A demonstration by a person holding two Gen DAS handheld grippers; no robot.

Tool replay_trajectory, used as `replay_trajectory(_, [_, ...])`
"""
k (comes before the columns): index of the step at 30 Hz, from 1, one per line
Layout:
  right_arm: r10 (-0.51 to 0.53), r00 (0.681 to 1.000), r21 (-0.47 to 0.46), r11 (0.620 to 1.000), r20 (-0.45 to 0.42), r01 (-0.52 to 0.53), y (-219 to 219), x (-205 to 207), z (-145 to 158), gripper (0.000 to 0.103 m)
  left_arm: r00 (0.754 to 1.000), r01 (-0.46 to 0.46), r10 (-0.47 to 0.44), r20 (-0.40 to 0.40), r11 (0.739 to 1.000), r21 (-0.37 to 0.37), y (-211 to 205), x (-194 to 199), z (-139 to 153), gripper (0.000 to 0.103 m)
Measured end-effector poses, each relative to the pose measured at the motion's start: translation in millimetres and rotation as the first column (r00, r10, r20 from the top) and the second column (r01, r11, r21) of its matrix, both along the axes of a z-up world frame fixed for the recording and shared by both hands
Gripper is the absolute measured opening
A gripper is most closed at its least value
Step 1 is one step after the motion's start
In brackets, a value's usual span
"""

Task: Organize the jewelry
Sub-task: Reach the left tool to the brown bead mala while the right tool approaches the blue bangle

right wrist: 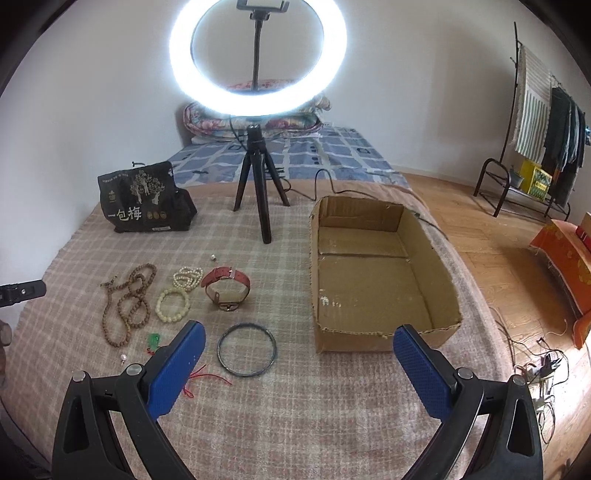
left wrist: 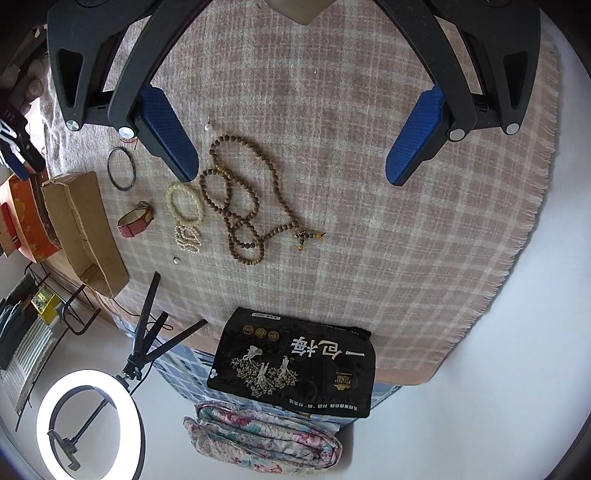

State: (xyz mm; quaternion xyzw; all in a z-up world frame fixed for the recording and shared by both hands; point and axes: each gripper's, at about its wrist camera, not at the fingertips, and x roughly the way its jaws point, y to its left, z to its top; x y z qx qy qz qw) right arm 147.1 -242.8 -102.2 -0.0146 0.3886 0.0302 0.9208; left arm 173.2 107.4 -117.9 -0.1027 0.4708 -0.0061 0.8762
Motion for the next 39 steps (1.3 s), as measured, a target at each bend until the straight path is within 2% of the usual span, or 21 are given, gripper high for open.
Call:
replay_trajectory(3, [0.054, 0.996, -0.006, 0.998, -0.072, -0.054, 7.3, 9.4, -21.1, 0.097, 0.999, -0.009, 0.008, -0.040, 1.000, -0.028, 0.4, 13.6, -15.0, 0.096])
replay_trajectory(6, [0.127, 0.983, 0.013, 0.992, -0.135, -0.127, 18.6, 15.0, -41.4, 0.094, 0.996, -0.031, 0.023, -0.090, 0.996, -0.088, 0.9, 23.9, -31.1, 0.095])
replay_trajectory(8, [0.160, 0.974, 0.029, 0.987, -0.160, -0.157, 25.3, 19.0, -49.7, 0.089, 0.993, -0.037, 0.025, -0.113, 0.994, -0.102, -2.1, 31.1, -39.3, 0.095])
replay_trajectory(11, [0.150, 0.973, 0.040, 0.989, -0.176, -0.145, 27.9, 24.0, -58.1, 0.089, 0.991, -0.061, 0.047, -0.125, 0.992, -0.108, -4.2, 39.6, -47.5, 0.095])
replay_trajectory(16, [0.120, 0.976, 0.017, 0.993, -0.182, -0.119, 25.4, 29.4, -66.0, 0.095, 0.976, -0.149, 0.118, -0.181, 0.975, -0.166, 6.0, 54.8, -65.7, 0.095])
replay_trajectory(20, [0.105, 0.976, 0.022, 0.994, -0.191, -0.103, 20.1, 32.5, -68.3, 0.098, 0.970, -0.173, 0.131, -0.205, 0.964, -0.204, 8.0, 64.6, -74.4, 0.095])
replay_trajectory(31, [0.079, 0.978, 0.014, 0.997, -0.193, -0.077, 12.4, 35.3, -71.2, 0.101, 0.967, -0.156, 0.108, -0.232, 0.967, -0.200, -17.5, 86.9, -90.6, 0.095])
replay_trajectory(33, [0.078, 0.977, 0.018, 0.997, -0.201, -0.076, 11.1, 34.8, -73.6, 0.101, 0.969, -0.148, 0.107, -0.224, 0.973, -0.178, -24.6, 91.2, -91.2, 0.095])
replay_trajectory(37, [0.074, 0.975, 0.022, 0.997, -0.211, -0.071, 8.7, 34.1, -78.6, 0.101, 0.971, -0.132, 0.113, -0.213, 0.988, -0.081, -44.1, 99.7, -94.3, 0.095])
replay_trajectory(39, [0.074, 0.975, 0.026, 0.997, -0.209, -0.070, 8.6, 34.5, -80.6, 0.101, 0.972, -0.127, 0.112, -0.209, 0.990, -0.061, -50.9, 102.4, -96.8, 0.095])
